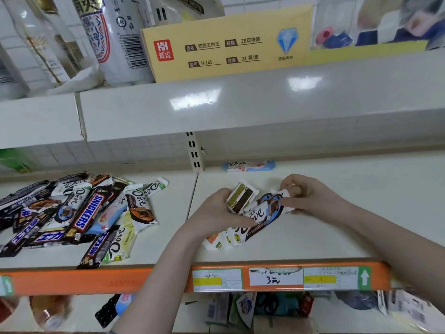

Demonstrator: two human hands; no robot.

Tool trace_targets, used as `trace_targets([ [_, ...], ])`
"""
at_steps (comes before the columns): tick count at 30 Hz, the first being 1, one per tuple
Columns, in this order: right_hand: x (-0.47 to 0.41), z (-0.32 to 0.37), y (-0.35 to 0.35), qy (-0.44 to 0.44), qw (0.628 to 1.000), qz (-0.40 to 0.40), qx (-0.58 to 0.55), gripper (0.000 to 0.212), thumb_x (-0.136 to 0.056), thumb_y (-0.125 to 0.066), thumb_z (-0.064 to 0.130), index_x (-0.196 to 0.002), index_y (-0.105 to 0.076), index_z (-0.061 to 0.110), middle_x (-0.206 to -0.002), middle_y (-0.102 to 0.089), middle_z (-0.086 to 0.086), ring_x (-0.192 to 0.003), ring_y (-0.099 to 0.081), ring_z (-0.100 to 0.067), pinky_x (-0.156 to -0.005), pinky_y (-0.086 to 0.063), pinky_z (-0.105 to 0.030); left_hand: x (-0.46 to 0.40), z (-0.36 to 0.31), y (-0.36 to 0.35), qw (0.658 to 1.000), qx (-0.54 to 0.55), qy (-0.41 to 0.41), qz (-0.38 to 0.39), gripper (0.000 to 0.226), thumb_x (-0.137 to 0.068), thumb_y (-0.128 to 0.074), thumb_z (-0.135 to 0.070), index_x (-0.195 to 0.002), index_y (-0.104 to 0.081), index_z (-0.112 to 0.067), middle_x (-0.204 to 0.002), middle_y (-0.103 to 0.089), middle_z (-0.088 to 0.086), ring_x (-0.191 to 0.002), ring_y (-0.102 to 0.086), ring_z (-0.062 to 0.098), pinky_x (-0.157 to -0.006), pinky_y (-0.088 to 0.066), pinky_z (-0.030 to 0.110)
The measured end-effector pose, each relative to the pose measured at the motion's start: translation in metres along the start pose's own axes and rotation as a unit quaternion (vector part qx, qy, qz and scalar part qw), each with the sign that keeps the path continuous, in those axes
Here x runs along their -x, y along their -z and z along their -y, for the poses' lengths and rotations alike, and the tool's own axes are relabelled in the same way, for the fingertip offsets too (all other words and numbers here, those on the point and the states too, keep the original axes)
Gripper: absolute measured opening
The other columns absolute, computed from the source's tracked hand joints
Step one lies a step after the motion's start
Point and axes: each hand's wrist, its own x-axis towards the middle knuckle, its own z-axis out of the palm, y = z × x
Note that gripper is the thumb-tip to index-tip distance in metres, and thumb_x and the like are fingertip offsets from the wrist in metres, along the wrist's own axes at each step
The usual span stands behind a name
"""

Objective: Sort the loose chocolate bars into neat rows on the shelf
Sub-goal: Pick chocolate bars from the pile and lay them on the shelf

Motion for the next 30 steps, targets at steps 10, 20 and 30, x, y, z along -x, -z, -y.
trace_targets([
  [10, 0.024, 0.006, 0.004, 0.060, 0.996, -0.047, 0.046, 0.040, -0.066, -0.078, -0.002, -0.093, -0.064, 0.024, -0.079, -0.067, -0.003, -0.074, -0.060, -0.011, -0.067, -0.049, -0.025, -0.008, -0.008, -0.005, 0.998, 0.026, -0.028, 0.051, 0.058, -0.065, -0.084, -0.021, -0.114, -0.053, -0.026, -0.102, -0.063, -0.010, -0.091, -0.061, 0.005, -0.071, -0.049, 0.015],
  [20, 0.046, -0.012, 0.077, 0.042, 0.993, -0.040, 0.103, 0.028, -0.076, -0.071, 0.002, -0.074, -0.073, 0.030, -0.072, -0.073, 0.007, -0.071, -0.057, -0.018, -0.064, -0.043, -0.029, -0.011, -0.027, -0.037, 0.996, 0.090, -0.010, -0.016, 0.053, -0.062, -0.085, -0.012, -0.106, -0.058, -0.024, -0.102, -0.066, -0.003, -0.089, -0.063, 0.010, -0.069, -0.048, 0.016],
  [30, 0.016, -0.049, 0.161, 0.035, 0.989, -0.116, 0.082, 0.013, -0.082, -0.065, 0.005, -0.080, -0.069, 0.017, -0.065, -0.067, 0.025, -0.065, -0.058, 0.008, -0.060, -0.040, -0.004, -0.005, -0.049, -0.069, 0.981, 0.146, 0.053, -0.117, 0.045, -0.064, -0.083, -0.006, -0.102, -0.062, -0.019, -0.099, -0.071, 0.007, -0.092, -0.067, 0.026, -0.080, -0.052, 0.036],
])
